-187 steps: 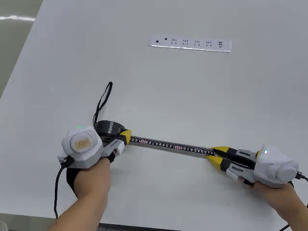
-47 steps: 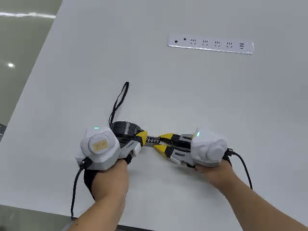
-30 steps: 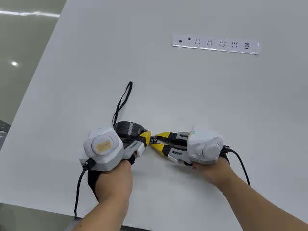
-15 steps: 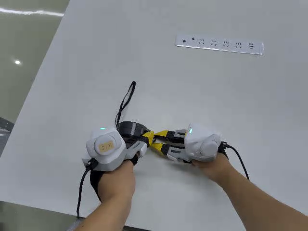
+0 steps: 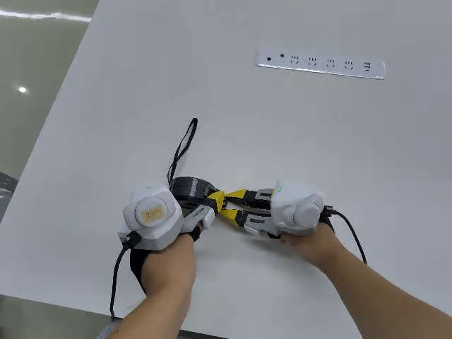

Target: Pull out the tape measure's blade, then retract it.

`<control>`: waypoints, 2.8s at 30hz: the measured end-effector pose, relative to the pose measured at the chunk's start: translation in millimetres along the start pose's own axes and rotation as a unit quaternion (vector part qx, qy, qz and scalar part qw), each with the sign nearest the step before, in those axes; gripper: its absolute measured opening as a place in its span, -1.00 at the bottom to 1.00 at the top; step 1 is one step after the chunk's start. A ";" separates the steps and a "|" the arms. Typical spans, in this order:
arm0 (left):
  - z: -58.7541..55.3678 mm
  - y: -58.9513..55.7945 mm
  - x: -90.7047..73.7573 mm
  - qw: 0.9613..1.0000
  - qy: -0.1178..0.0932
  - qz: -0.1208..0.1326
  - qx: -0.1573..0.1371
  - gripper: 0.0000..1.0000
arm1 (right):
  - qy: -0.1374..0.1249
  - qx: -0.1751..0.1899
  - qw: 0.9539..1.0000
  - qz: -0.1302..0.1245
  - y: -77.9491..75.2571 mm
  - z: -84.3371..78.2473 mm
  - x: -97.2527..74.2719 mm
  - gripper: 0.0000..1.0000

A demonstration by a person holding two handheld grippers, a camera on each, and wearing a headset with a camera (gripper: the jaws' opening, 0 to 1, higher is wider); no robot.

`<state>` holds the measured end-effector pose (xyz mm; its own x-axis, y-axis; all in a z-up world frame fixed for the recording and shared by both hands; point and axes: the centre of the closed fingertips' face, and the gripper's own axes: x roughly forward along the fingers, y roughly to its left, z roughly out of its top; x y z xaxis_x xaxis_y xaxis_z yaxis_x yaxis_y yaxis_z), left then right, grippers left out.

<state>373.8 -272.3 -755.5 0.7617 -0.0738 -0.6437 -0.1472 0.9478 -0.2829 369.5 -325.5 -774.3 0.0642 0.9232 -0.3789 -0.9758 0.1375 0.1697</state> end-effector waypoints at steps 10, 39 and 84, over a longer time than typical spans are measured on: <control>-0.1 -1.7 -0.6 1.000 0.003 -0.015 0.012 0.30 | -0.003 -0.001 1.000 0.000 5.4 0.7 2.2 -0.45; 5.4 -3.0 -16.4 0.992 -0.019 -0.073 0.104 0.39 | -0.023 0.018 0.999 -0.045 2.5 7.0 -20.0 -0.30; 12.6 -7.8 -58.8 0.963 -0.027 -0.173 0.204 0.43 | -0.056 0.061 0.979 -0.188 16.4 17.9 -126.7 -0.09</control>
<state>338.2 -271.5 -706.4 0.7536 -0.4013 -0.5207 0.3727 0.9133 -0.1644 349.1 -433.7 -707.3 0.4427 0.8324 -0.3335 -0.8476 0.5098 0.1472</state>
